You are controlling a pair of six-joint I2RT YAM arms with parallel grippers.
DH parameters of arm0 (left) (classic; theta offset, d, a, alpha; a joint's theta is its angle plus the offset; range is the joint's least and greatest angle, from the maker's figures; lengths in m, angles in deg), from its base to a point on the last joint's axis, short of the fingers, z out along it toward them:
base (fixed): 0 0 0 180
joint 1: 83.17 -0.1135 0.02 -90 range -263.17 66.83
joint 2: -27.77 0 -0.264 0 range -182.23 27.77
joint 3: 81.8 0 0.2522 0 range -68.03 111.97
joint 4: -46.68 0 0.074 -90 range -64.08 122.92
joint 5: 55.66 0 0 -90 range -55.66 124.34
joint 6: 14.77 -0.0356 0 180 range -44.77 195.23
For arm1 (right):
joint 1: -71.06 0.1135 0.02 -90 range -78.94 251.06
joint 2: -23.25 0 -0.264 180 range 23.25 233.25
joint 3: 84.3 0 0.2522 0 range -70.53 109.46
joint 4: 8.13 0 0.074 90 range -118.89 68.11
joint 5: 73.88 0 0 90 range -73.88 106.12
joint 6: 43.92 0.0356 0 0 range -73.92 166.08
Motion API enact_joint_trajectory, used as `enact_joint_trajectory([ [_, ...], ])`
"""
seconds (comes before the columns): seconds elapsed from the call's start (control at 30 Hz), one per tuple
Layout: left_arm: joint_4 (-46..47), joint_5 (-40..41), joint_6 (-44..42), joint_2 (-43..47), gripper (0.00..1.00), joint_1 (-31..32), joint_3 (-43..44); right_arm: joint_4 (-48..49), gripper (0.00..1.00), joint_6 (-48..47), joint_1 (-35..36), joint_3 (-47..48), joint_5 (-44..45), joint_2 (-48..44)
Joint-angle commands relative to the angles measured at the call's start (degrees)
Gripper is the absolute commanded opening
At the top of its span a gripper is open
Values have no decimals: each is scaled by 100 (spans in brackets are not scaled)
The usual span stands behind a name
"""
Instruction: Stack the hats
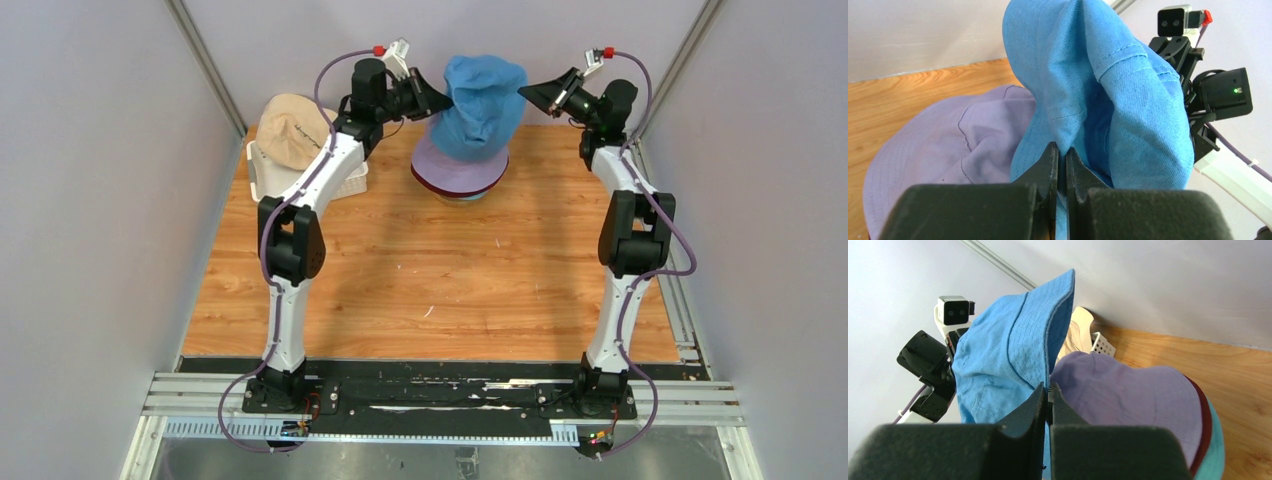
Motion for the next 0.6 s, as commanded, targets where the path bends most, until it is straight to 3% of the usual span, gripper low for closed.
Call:
enact_joint_trajectory([
  [0.0,-432,389,62,494,0,-81,608,182,1,178,196,573,-76,43],
  [0.3,-1397,855,-76,683,0,-441,991,-290,1,86,613,1218,-66,382],
  [0.57,-2112,771,-171,485,0,-625,1237,-412,1,-42,779,939,12,323],
])
